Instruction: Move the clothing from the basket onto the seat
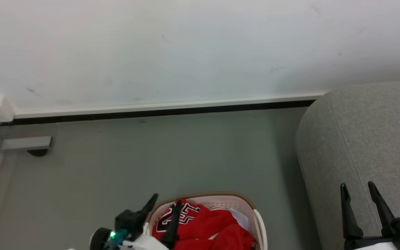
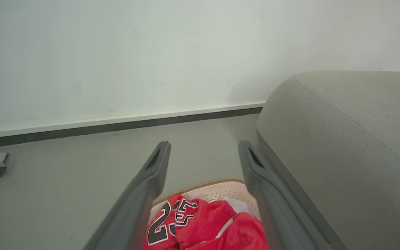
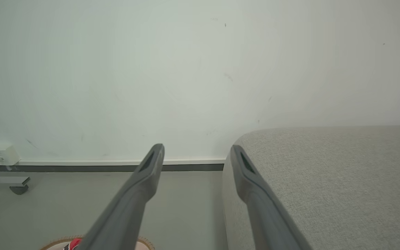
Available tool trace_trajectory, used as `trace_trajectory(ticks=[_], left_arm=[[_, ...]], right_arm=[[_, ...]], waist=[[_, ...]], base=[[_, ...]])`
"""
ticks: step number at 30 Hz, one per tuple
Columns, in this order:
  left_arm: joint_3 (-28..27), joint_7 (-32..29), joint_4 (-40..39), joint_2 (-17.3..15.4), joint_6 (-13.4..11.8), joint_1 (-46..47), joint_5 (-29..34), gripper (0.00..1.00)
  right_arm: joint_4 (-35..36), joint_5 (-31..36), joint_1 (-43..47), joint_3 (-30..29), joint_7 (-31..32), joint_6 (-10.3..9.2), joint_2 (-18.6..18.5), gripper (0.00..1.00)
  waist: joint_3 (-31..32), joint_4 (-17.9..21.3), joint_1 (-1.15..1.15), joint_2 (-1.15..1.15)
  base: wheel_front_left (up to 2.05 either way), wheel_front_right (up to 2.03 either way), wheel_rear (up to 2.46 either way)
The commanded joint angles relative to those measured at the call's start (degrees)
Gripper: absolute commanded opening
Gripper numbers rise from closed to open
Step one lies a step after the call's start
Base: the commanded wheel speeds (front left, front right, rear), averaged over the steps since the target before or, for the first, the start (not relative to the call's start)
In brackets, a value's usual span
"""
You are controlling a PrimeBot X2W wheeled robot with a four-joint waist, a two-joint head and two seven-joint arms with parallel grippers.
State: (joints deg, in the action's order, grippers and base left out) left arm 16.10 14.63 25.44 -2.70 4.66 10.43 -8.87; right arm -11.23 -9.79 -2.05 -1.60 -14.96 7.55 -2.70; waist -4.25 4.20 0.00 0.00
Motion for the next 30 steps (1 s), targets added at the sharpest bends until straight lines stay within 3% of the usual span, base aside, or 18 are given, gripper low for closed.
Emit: trace_trajectory(ticks=[1,21,30], left_arm=[[1.8,-0.8,1.9,-0.4,0.7,2.4,-1.4,1.0],[25.1,-17.0,17.2,-0.4,2.8,16.3,-16.7,1.0],[29.5,-18.4,25.4,-0.4,2.8,20.5,-18.2,1.0]], right_arm=[[0.4,-0.2,-1.1,0.2,-0.1,-0.12,-0.1,1.0],[3.1,-1.6,-10.4,3.8,-0.1,-0.12,-0.1,1.0],[4.0,-2.4,-13.5,5.0,-0.1,-0.12,-0.1,1.0]], waist=[[-1.8,1.2,0.0,0.0],[-16.7,5.4,0.0,0.0],[-22.6,7.3,0.0,0.0]], base=[[0.0,0.0,0.0],[0.0,0.0,0.0],[0.0,0.0,0.0]])
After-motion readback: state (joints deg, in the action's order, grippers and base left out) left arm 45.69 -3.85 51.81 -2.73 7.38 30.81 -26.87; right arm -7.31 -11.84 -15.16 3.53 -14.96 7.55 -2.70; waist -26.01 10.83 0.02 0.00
